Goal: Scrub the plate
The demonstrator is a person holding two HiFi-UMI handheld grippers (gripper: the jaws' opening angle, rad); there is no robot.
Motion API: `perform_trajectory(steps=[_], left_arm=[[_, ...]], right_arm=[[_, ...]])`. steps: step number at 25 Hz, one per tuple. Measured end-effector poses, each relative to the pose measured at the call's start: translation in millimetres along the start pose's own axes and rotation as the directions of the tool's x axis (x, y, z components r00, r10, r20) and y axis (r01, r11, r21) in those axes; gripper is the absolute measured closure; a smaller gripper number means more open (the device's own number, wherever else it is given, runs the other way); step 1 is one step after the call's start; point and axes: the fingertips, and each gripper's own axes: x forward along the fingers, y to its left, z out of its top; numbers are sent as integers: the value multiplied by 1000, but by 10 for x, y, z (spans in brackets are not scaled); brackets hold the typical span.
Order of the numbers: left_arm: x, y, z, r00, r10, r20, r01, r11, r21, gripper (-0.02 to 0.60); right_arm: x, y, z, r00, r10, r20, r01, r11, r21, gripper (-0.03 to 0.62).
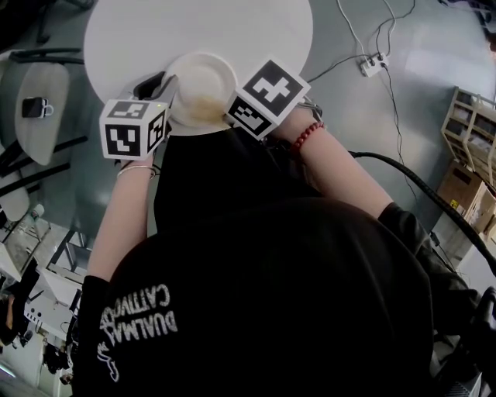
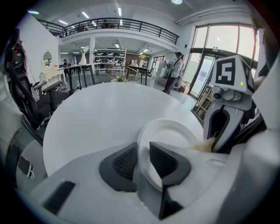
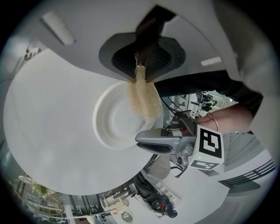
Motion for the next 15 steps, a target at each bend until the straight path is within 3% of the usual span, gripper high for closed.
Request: perform_trajectory(steps=[6,9,15], left_arm=[[-2,-8,-10,1000,0,0,0,1000,3,497],[1,6,4,1000,1,1,-1,1000,-7,497],[-6,-2,12,1000,3,-9,-3,1000,-15,497]], right_arm=[[-92,-10,-70,1000,6,9,-6,1000,20,536],[-125,58,11,1000,5,0,-5,1000,-31,536],[74,353,197,997,72,-35,-76,990,-119,536]])
